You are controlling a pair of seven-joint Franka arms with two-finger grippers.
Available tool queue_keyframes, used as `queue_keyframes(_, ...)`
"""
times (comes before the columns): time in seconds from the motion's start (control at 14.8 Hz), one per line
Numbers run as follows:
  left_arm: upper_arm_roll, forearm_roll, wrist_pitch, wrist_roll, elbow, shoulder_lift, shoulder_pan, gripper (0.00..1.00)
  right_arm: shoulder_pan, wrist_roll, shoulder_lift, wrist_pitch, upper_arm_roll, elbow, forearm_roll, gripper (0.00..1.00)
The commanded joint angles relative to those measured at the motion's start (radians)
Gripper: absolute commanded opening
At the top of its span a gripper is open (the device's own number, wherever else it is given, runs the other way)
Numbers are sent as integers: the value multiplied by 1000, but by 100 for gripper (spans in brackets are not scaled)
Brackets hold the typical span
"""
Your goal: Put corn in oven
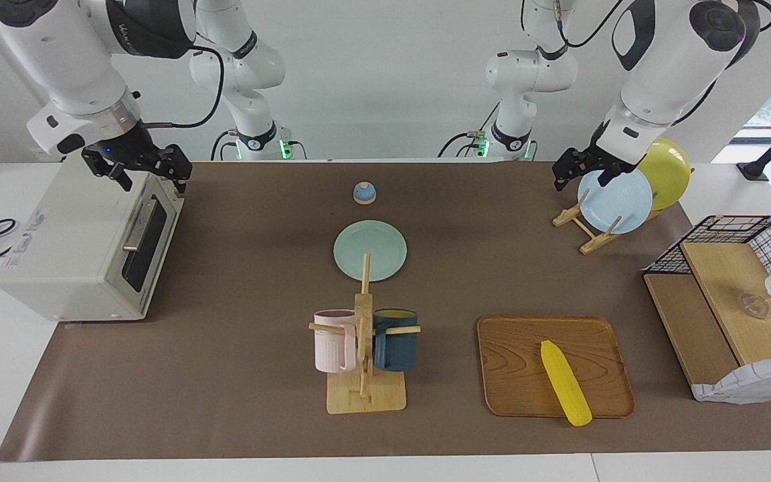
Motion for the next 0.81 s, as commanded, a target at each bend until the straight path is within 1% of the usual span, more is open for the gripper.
queue_keyframes(0.0, -7, 10, -10, -5, 19, 5, 10, 100, -19, 5, -2, 17, -1, -3, 25, 100)
queue_keyframes(0.34, -7, 10, -10, -7, 20, 6, 10, 100, -19, 10, -5, 11, -1, -10, 15, 100)
queue_keyframes(0.47, -7, 11, 14, -2, 16, 8, 1, 100, -34, 2, -16, 12, -1, -43, 22, 100)
queue_keyframes(0.61, -7, 10, 42, -25, 16, 8, -2, 100, -36, 2, -22, 12, -1, -48, 27, 100)
queue_keyframes(0.68, -7, 10, 57, -37, 11, 8, -2, 100, -34, -1, -22, 14, -1, -50, 25, 79)
queue_keyframes(0.75, -7, 10, 71, -50, 11, 8, 2, 100, -36, -1, -20, 15, -1, -50, 25, 48)
